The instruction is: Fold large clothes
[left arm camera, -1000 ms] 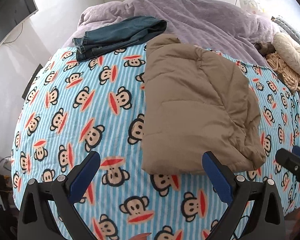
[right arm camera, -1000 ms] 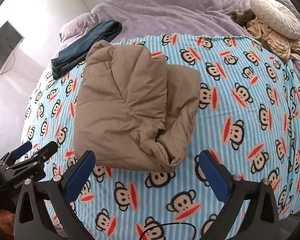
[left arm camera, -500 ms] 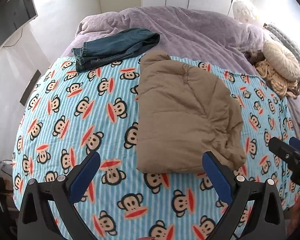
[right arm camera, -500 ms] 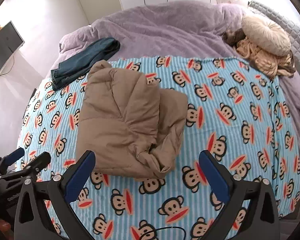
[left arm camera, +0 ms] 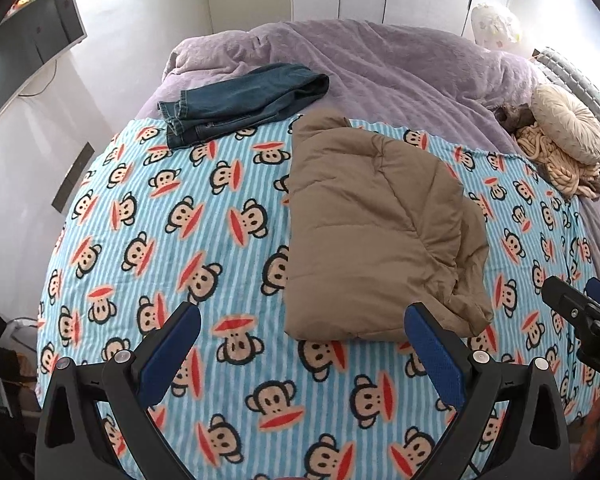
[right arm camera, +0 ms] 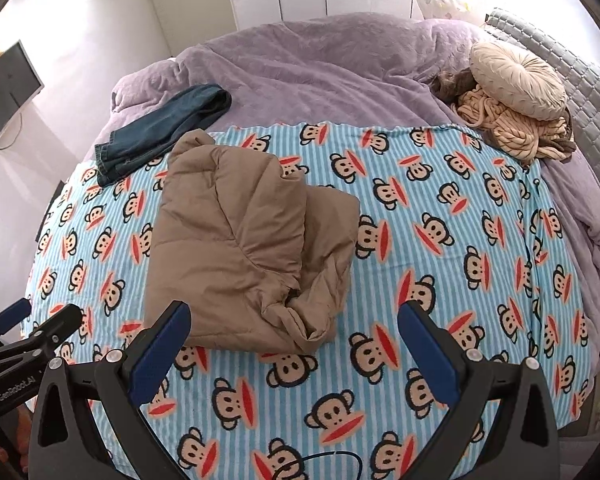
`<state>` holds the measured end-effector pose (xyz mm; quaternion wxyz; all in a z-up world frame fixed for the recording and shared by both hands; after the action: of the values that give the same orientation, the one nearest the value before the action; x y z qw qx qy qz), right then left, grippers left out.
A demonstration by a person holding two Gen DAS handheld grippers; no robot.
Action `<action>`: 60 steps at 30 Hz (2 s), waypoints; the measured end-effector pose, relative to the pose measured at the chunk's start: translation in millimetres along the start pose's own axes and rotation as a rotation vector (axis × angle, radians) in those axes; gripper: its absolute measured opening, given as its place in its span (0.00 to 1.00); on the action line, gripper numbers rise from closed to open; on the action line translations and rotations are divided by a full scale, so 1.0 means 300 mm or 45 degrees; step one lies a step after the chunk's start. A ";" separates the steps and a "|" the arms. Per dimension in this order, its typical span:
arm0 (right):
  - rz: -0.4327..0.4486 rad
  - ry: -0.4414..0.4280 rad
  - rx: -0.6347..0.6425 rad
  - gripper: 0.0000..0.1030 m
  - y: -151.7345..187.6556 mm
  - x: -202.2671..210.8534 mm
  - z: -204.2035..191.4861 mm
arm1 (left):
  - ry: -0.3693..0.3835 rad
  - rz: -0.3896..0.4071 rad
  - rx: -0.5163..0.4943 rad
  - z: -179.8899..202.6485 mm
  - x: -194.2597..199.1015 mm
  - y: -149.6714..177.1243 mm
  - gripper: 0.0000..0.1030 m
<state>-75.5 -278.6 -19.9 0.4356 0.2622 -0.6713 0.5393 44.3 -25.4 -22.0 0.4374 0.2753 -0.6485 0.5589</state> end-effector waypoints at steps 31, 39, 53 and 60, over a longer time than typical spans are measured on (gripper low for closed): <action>-0.002 0.011 0.004 1.00 0.006 -0.009 -0.004 | -0.055 -0.049 0.027 -0.021 -0.030 0.019 0.99; 0.002 0.014 0.015 1.00 -0.008 -0.017 0.008 | -0.058 -0.048 0.015 -0.018 -0.035 0.018 0.99; 0.000 0.011 0.029 1.00 -0.025 -0.024 0.020 | -0.054 -0.053 0.000 -0.015 -0.043 0.014 0.99; 0.000 0.010 0.030 1.00 -0.026 -0.025 0.023 | -0.055 -0.053 0.000 -0.015 -0.043 0.013 0.99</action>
<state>-67.6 -288.1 -22.9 0.4351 0.2652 -0.6633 0.5481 48.1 -21.8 -35.2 0.4347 0.3008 -0.6520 0.5435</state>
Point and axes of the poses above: each gripper's, at about its wrist camera, not at the fingertips, and x roughly against the way its jaws point, z to its right, y to its underside, the point moved 8 cm from there along -x, roughly the way its jaws point, and after that the axes turned 1 degree about z, right-handed, at the moved point
